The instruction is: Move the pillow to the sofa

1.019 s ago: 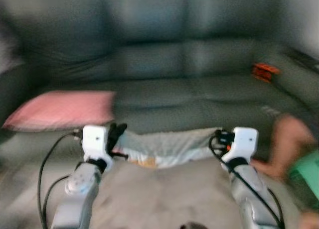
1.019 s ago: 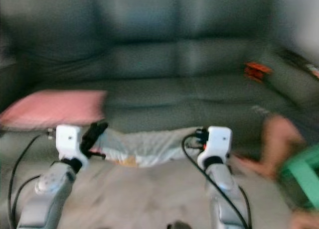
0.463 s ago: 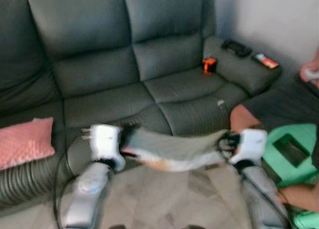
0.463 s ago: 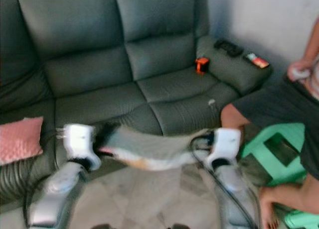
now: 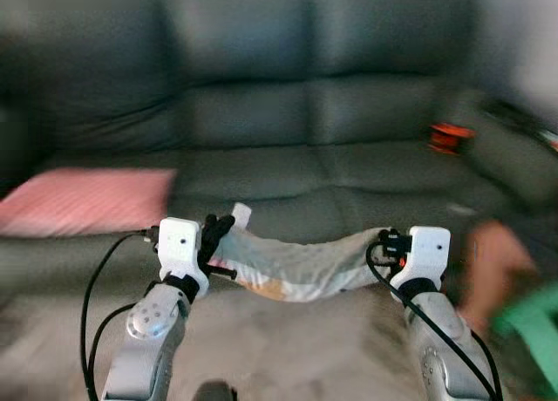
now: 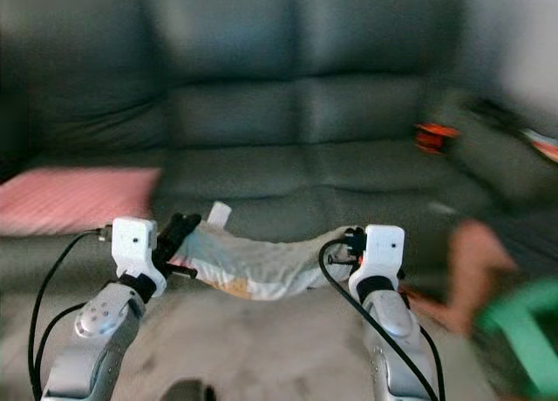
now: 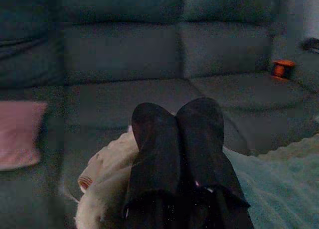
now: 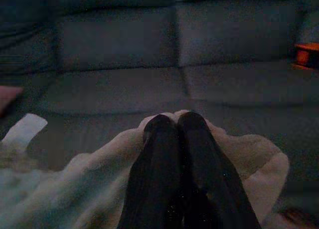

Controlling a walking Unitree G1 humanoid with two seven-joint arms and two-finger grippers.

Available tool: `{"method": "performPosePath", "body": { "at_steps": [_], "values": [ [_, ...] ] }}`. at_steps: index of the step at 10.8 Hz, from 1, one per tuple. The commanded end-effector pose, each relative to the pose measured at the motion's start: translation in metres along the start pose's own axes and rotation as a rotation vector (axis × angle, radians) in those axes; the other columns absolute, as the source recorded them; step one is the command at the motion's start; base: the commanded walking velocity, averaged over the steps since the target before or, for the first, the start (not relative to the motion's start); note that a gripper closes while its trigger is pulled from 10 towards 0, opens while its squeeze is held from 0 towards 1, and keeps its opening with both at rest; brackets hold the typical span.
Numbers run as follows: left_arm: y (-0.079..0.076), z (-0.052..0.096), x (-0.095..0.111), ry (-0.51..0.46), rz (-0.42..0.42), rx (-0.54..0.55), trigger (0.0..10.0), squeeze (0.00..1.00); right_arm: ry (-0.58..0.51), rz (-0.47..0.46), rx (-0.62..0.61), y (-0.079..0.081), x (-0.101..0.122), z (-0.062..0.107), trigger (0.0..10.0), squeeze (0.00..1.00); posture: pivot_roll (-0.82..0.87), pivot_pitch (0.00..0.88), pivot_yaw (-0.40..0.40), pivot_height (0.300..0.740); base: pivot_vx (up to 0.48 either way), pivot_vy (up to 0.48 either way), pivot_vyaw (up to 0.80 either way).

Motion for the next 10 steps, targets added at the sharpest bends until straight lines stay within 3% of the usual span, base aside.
{"method": "performPosePath", "body": {
  "at_steps": [1, 3, 6, 10],
  "values": [
    [-0.0042, -0.0012, 0.0061, -0.022, -0.004, -0.020, 10.0, 0.00, -0.041, 0.003, 0.008, 0.0008, 0.0101, -0.0016, 10.0, 0.00, 0.01, 0.000, -0.010, 0.740, 0.000, 0.000, 0.49],
    [-0.0048, -0.0009, 0.0067, -0.027, 0.001, -0.028, 10.0, 0.00, -0.037, 0.000, 0.006, 0.0009, 0.0092, -0.0017, 10.0, 0.00, 0.01, 0.000, -0.010, 0.740, 0.000, 0.000, 0.00],
    [-0.0054, -0.0014, 0.0080, -0.034, 0.004, -0.037, 10.0, 0.00, -0.041, 0.006, 0.012, 0.0016, 0.0097, -0.0018, 10.0, 0.00, 0.00, 0.000, -0.009, 0.740, 0.259, 0.000, 0.00],
    [-0.0057, -0.0010, 0.0077, -0.032, 0.002, -0.038, 10.0, 0.00, -0.044, 0.000, 0.022, 0.0029, 0.0099, -0.0017, 10.0, 0.00, 0.01, 0.000, -0.009, 0.740, 0.272, 0.000, 0.66]
  ]
}}
Point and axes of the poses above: a point about 5 cm out from each wrist's last joint towards the gripper, its own z axis pointing back from the gripper into the wrist, its own x axis along the axis of the wrist's last joint, y = z × x, the point moved 2 cm from there along -z, pointing out of the wrist towards the gripper, and after that the axes turned 4 degrees about -z, right-handed, at the moved point
